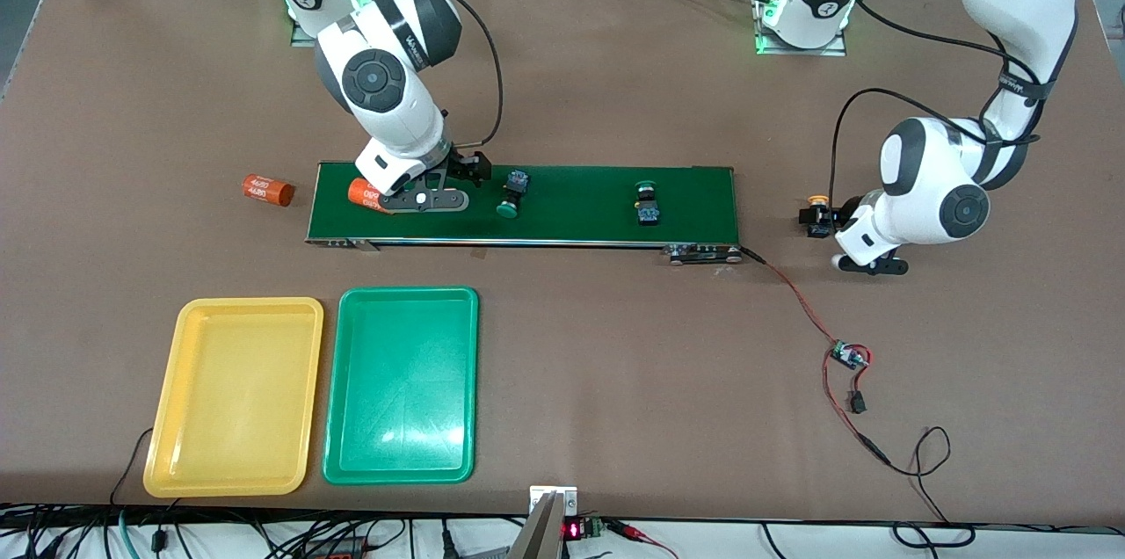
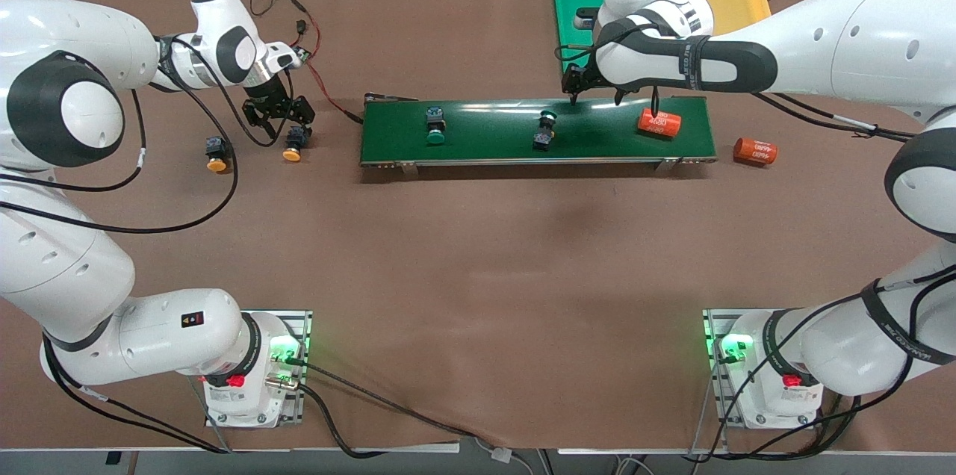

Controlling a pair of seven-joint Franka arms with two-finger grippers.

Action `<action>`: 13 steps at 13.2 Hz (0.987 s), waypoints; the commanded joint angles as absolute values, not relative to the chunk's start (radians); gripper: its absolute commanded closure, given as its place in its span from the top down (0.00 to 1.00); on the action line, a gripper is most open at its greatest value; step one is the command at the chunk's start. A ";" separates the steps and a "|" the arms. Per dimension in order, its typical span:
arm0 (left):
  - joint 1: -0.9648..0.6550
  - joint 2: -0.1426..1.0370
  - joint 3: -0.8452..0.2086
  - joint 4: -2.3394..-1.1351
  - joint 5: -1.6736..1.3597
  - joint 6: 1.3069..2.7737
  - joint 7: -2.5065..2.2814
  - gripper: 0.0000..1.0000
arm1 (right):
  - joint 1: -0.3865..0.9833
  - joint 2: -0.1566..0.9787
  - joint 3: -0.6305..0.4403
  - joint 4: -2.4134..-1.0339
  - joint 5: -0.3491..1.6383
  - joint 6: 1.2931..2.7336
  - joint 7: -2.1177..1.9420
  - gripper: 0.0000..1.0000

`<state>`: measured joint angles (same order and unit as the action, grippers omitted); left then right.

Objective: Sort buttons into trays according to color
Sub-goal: 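Grasp the green button with the right gripper while the left gripper grasps another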

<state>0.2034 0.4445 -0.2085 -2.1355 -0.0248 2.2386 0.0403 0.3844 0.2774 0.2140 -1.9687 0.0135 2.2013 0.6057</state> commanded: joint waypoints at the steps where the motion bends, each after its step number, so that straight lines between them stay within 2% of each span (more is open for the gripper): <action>1: 0.201 0.449 -0.206 -2.152 -0.008 2.250 0.043 1.00 | 0.403 0.299 0.212 -1.950 0.002 2.233 0.672 1.00; 2: 0.201 0.449 -0.206 -2.160 -0.008 2.250 0.043 1.00 | 0.411 0.311 0.210 -1.948 0.003 2.249 0.672 1.00; 3: 0.201 0.449 -0.206 -2.160 -0.008 2.250 0.051 0.94 | 0.413 0.322 0.210 -1.950 0.002 2.270 0.678 1.00; 4: 0.201 0.451 -0.206 -2.160 -0.008 2.249 0.054 0.78 | 0.413 0.330 0.210 -1.950 -0.006 2.287 0.702 1.00; 6: 0.198 0.449 -0.206 -2.161 -0.006 2.244 0.054 0.40 | 0.414 0.339 0.209 -1.950 -0.014 2.290 0.712 1.00; 8: 0.198 0.446 -0.206 -2.163 -0.006 2.243 0.060 0.17 | 0.414 0.350 0.209 -1.951 -0.026 2.289 0.712 1.00; 10: 0.199 0.422 -0.207 -2.155 -0.008 2.238 0.095 0.03 | 0.414 0.362 0.209 -1.950 -0.026 2.289 0.712 1.00; 13: 0.184 0.348 -0.213 -2.145 -0.008 2.209 -0.003 0.00 | 0.422 0.373 0.209 -1.950 -0.026 2.292 0.713 1.00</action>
<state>0.2012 0.4248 -0.2092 -2.1378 -0.0243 2.2392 0.0538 0.4081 0.3569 0.2129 -1.9680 -0.0077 2.2900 0.6880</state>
